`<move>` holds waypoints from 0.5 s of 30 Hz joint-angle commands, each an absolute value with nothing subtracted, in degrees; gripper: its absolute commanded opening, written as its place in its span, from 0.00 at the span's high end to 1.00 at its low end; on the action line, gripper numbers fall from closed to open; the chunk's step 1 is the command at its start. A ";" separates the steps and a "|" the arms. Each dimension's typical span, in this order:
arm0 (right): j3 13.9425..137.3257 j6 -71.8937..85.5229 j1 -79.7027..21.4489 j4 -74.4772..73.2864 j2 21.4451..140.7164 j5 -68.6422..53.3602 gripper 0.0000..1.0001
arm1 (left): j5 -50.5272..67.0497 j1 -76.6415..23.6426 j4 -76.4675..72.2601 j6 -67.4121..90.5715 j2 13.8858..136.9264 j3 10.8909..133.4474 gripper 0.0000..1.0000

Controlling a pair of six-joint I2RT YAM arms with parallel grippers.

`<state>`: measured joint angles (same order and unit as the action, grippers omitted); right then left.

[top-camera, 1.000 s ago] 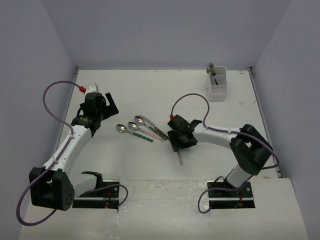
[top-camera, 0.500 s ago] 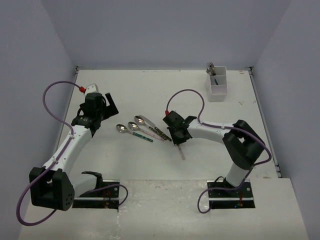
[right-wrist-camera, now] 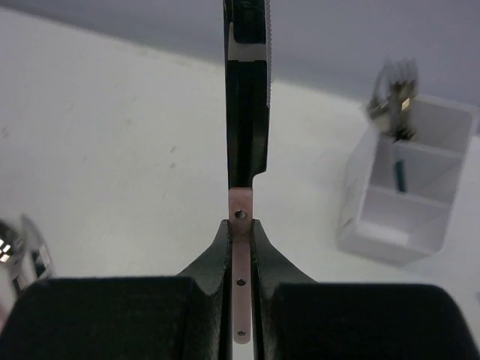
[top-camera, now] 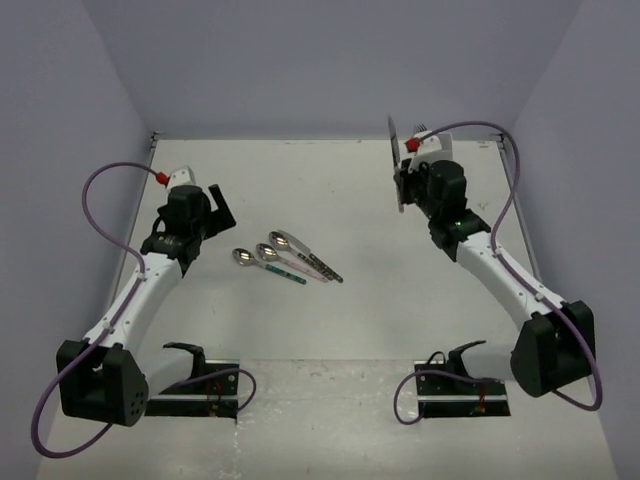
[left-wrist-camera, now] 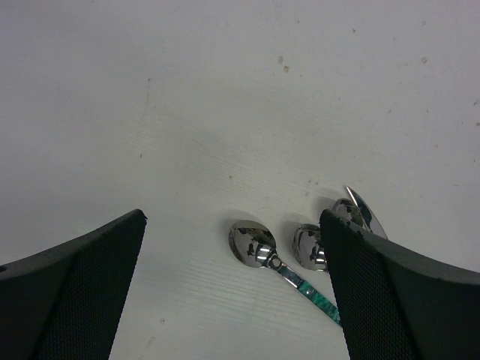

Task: Sort the eating utensils into containers

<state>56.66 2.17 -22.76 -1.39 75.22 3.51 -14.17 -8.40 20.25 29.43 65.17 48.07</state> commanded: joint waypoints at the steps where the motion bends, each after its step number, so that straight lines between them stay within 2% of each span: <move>1: 53.97 -11.48 -14.87 23.83 77.76 -4.84 1.00 | -15.03 -8.79 17.58 29.09 63.11 47.90 0.00; 5: 57.91 -17.22 -5.83 36.80 87.15 -12.89 1.00 | -14.15 -8.79 16.79 29.09 63.45 48.51 0.00; 6: 59.66 -18.27 -4.32 41.35 89.10 -18.49 1.00 | -13.72 -8.79 16.79 29.00 63.54 49.39 0.00; 9: 65.80 -19.07 2.26 43.33 95.78 -24.84 1.00 | -14.15 -8.70 16.18 29.00 63.81 50.10 0.00; 15: 74.08 -16.70 8.43 45.79 106.34 -37.24 1.00 | -14.50 -8.79 15.38 28.74 64.95 51.50 0.00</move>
<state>69.19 -15.68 6.90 36.71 104.81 -26.85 -13.91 -8.40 18.81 29.41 64.47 48.40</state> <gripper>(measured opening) 0.040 0.999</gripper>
